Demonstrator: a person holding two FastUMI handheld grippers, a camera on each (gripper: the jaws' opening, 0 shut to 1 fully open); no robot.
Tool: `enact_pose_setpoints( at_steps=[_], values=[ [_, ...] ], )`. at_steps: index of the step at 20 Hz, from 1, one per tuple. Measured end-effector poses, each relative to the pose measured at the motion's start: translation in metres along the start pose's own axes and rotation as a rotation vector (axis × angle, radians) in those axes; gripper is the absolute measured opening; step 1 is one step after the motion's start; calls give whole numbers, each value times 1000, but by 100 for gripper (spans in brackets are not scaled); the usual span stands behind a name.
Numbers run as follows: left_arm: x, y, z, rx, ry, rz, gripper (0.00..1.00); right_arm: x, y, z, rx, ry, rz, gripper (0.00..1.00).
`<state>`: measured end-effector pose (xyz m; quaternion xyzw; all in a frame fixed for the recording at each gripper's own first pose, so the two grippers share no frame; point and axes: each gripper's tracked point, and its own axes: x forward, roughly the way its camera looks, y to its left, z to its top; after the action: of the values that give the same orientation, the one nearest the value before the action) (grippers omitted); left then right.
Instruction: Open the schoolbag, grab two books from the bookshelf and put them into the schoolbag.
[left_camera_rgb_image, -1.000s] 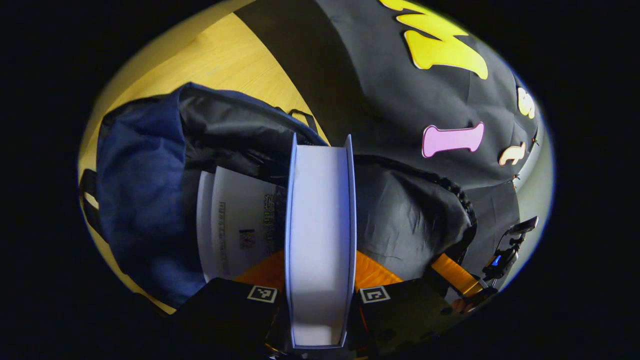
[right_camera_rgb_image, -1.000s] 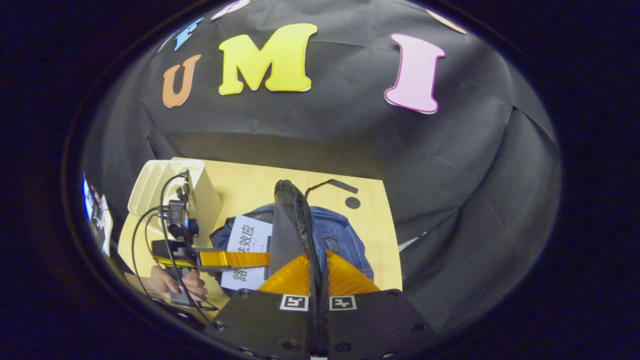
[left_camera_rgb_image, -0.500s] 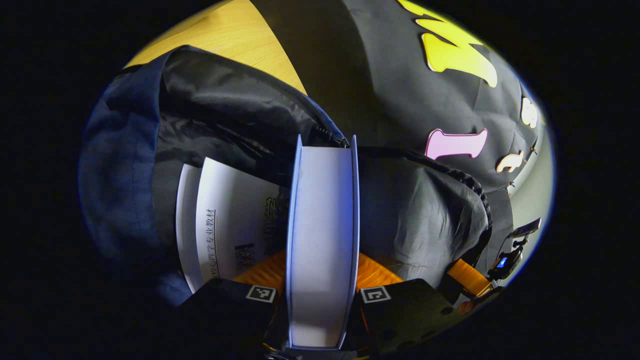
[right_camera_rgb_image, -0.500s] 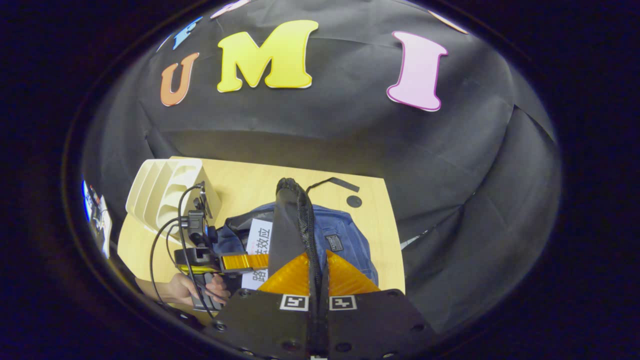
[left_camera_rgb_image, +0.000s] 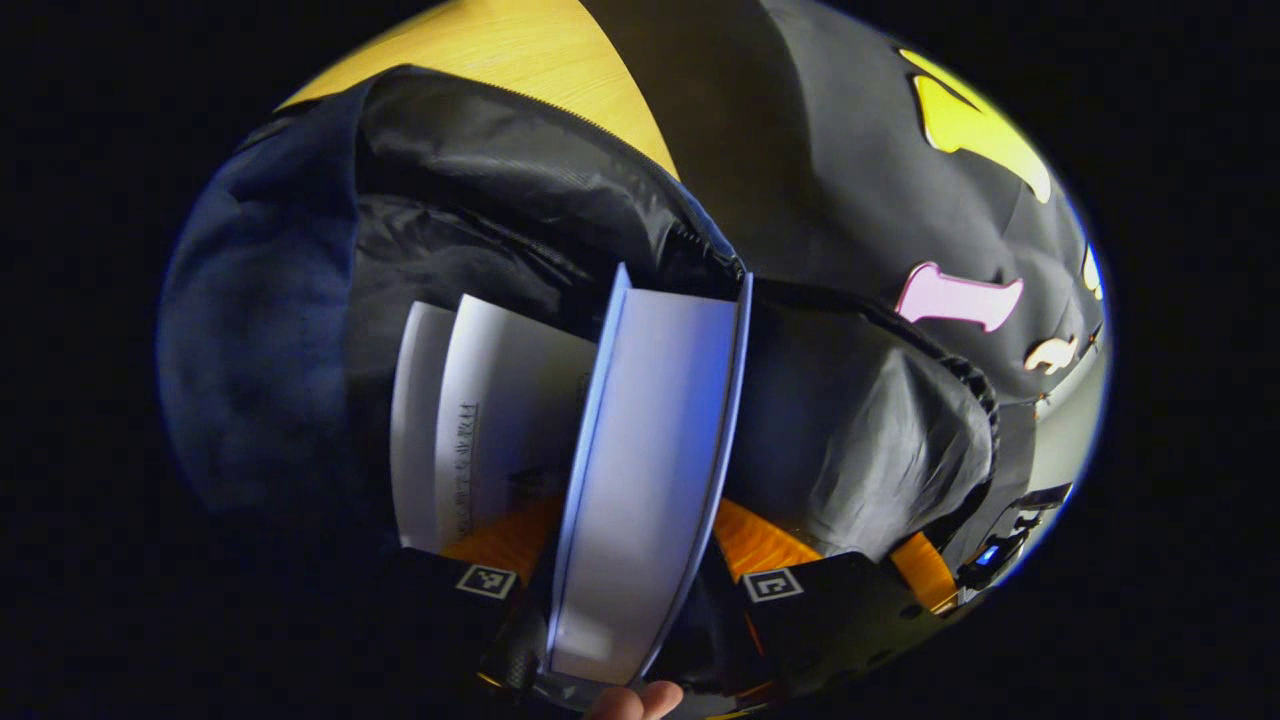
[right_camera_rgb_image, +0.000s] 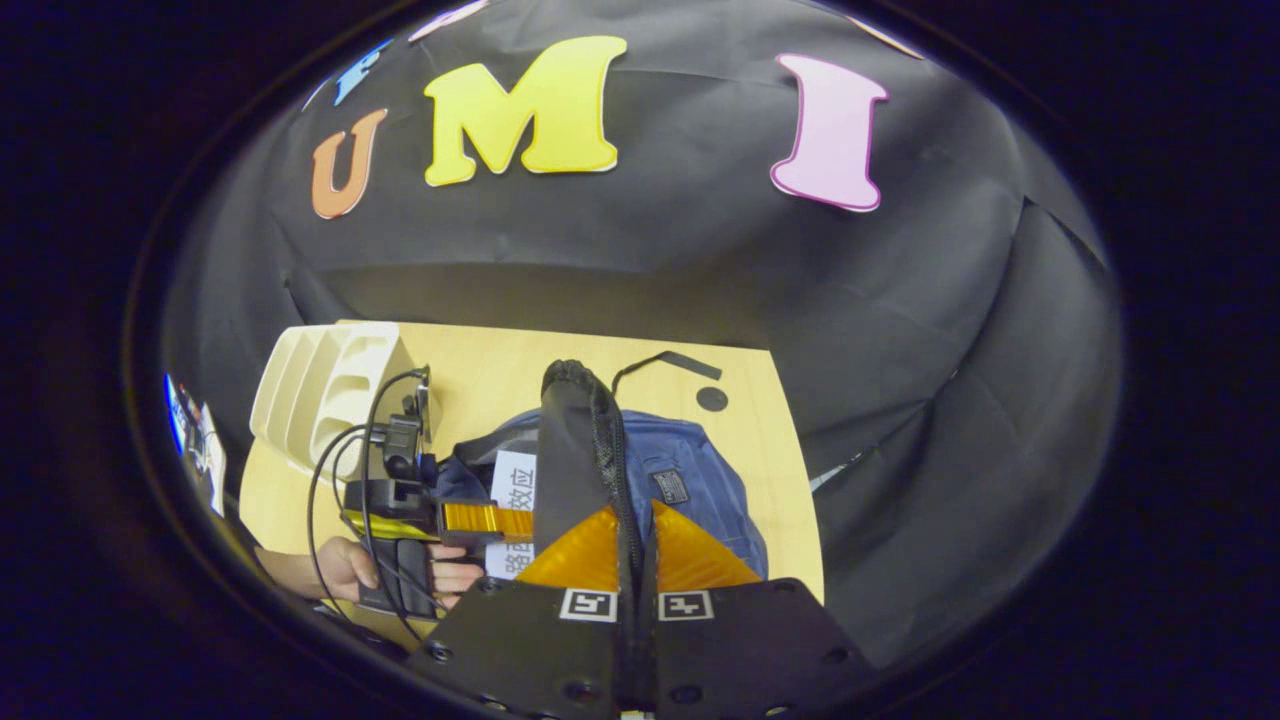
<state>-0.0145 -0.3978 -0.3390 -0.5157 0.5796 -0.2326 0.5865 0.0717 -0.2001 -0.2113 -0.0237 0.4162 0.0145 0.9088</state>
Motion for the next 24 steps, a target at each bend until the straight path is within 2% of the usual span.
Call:
enact_pose_setpoints(
  at_steps=[1,3,4,7,8,11,12,14,16,19,24],
  values=[
    [-4,4,-3,16,11,37,74,1,2,-1,8,2,6,1],
    [-17,9,-5,39,28,108,79,1,4,-3,17,2,16,3],
    [-24,14,-9,55,42,152,79,2,6,-4,19,4,21,0],
    [-55,27,-16,130,76,331,81,5,16,-10,20,6,40,0],
    [-65,25,-19,163,91,370,81,5,19,-12,20,5,46,3],
    [-100,25,-29,255,124,506,84,5,29,-14,22,-3,57,1],
    [-113,22,-28,277,120,543,100,4,32,-15,19,-7,58,1],
    [-144,17,-18,354,85,607,98,3,43,-16,25,-11,72,0],
    [-171,9,-12,431,34,649,98,1,55,-18,23,-17,83,3],
    [-205,-5,-11,518,-41,657,98,-2,78,-21,18,-24,101,1],
    [-272,-12,-9,546,-177,675,98,1,121,-40,13,-11,127,3]
  ],
)
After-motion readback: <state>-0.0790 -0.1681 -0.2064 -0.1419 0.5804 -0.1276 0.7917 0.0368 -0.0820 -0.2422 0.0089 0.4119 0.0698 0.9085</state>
